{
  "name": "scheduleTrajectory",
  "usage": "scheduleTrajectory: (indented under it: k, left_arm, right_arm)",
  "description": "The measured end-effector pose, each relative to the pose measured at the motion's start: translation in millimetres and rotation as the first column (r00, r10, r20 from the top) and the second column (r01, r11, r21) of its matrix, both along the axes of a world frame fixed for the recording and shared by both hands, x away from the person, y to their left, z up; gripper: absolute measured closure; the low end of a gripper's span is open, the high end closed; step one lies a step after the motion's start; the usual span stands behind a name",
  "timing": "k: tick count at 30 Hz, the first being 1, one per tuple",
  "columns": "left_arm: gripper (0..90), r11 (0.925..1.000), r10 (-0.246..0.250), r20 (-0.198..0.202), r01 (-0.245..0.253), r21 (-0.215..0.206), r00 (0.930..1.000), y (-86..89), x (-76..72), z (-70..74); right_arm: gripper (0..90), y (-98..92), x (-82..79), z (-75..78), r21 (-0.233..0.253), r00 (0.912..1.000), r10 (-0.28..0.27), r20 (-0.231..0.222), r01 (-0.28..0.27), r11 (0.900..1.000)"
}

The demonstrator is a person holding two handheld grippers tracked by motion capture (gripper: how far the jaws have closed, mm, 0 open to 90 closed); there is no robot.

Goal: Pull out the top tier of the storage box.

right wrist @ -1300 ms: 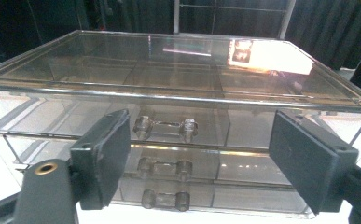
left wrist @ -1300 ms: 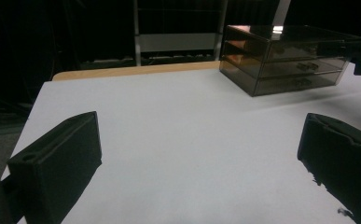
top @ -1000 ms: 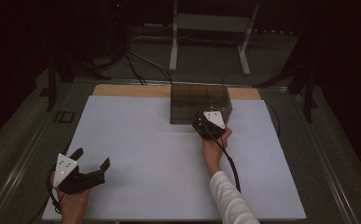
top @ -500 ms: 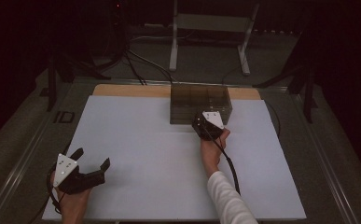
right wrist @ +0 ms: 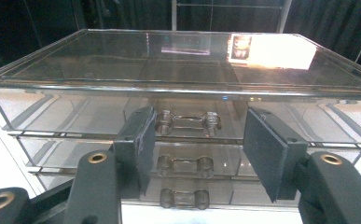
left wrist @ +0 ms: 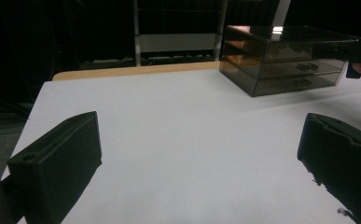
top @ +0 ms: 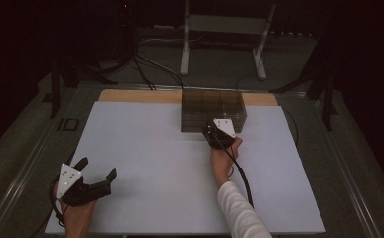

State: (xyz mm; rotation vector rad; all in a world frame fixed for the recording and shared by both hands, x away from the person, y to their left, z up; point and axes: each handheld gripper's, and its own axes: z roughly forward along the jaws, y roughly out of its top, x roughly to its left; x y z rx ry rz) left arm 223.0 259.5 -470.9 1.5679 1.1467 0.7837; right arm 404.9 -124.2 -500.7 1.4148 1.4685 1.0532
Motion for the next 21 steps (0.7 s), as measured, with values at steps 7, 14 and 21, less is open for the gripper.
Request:
scheduleTrajectory:
  k: [7, 14, 21]
  left_arm:
    - [1.1, 1.0000, 0.000, 0.000, 0.000, 0.000, 1.0000, 0.3, -0.1, 0.0]
    - [1.1, 1.0000, 0.001, 0.000, -0.001, -0.002, 1.0000, 0.7, -0.3, 0.1]
    - [1.2, 1.0000, 0.002, 0.000, -0.002, -0.003, 1.0000, 1.1, -0.5, 0.1]
  right_arm:
    - [47.6, 2.2, 0.9, -0.1, 0.006, 1.0000, -0.010, -0.001, 0.010, 1.000]
    - [48.8, 3.5, 2.0, -1.0, 0.016, 0.9999, -0.014, -0.006, 0.014, 1.000]
    - [51.8, 4.5, 3.8, 0.4, 0.030, 0.9998, -0.017, -0.007, 0.017, 0.999]
